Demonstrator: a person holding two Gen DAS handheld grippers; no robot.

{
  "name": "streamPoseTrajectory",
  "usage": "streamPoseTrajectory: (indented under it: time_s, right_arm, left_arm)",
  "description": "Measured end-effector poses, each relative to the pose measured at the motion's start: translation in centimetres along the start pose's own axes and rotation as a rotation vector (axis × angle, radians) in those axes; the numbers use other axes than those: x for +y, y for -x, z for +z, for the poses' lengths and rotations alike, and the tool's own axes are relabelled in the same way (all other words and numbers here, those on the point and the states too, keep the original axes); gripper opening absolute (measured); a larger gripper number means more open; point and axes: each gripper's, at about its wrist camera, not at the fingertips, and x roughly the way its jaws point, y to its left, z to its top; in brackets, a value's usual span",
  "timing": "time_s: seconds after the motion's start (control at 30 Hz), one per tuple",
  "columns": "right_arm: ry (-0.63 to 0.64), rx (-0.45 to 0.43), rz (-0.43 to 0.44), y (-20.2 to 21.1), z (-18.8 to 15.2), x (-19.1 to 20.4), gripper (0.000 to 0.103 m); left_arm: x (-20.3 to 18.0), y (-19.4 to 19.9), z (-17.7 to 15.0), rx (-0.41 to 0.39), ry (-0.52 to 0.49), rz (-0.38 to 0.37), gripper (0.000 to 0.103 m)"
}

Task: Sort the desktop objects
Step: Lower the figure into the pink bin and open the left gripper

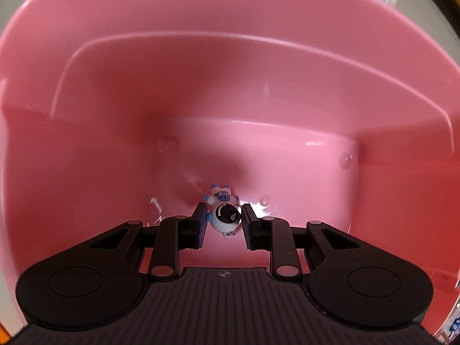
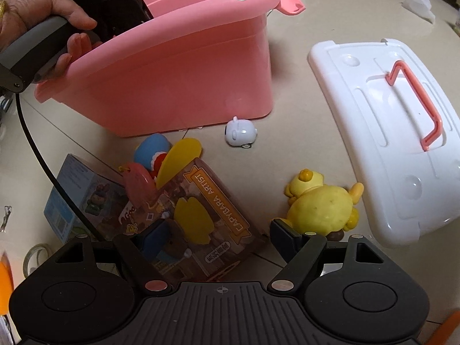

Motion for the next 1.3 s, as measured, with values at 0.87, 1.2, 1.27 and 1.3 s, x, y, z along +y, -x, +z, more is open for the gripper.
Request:
streamPoseTrajectory:
  time_s: [0.87,1.2,1.27,1.3]
  right_arm:
    - [0.057,-0.026,-0.02,2.2,0.4,-0.1,0.075]
    - [0.103,-0.022,-0.097,4.9,0.4,-0.5,0.075]
    - [0.111,-0.02,-0.106,5.5,0.2,-0.5,0.075]
    - [0.116,-0.019,-0.109,5.8,0.1,-0.6,0.075]
  left_arm:
    - [-1.7,4.6,-3.4,-0.094,-0.086,0.045,0.032]
    - [-2.4,10.4,-10.2,-0.186,-0.088,0.051,0.037]
    - [-2.6,11.6,-11.7,-0.229,-0.075,0.048,0.045]
    - [-2.5,12.0,-12.4,-0.245,-0.07,0.046,0.048]
